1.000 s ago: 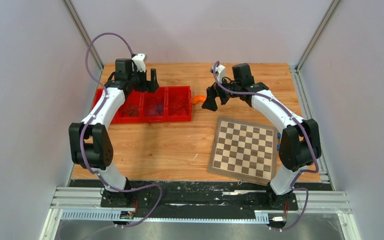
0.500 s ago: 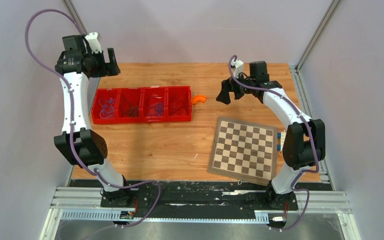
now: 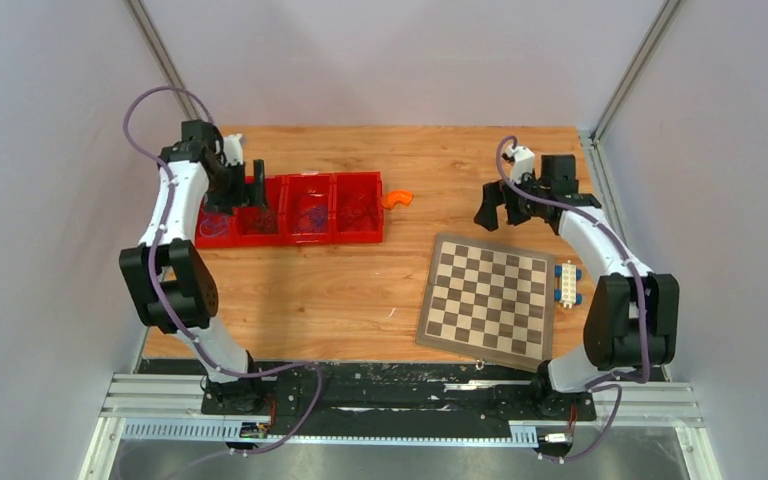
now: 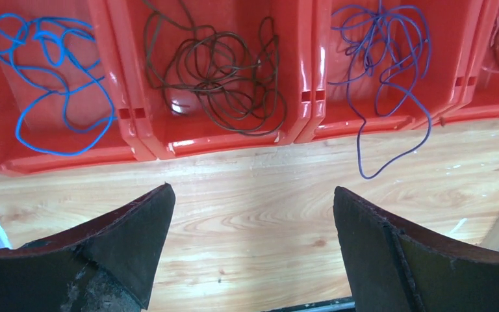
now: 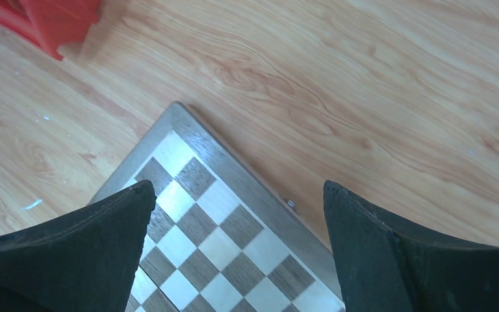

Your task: Untangle the cables

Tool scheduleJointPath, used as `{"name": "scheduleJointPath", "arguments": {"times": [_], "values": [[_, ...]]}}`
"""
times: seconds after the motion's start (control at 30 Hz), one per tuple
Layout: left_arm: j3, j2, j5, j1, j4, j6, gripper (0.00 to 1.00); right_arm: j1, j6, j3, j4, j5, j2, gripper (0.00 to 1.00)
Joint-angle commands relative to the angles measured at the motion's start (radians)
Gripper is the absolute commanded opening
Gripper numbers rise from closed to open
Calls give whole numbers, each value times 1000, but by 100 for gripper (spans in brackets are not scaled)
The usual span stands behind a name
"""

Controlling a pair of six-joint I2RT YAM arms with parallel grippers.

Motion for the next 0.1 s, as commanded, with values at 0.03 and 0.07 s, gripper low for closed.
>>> {"name": "scheduleJointPath", "arguments": {"times": [0.03,0.07], "values": [[-21,-78,-146,-115,73,67,100,-83,-11,-22,33,39,-87,100],[-27,-82,-173,-143,78,72,100,-89,-11,-23,35,38,-94,100]]}}
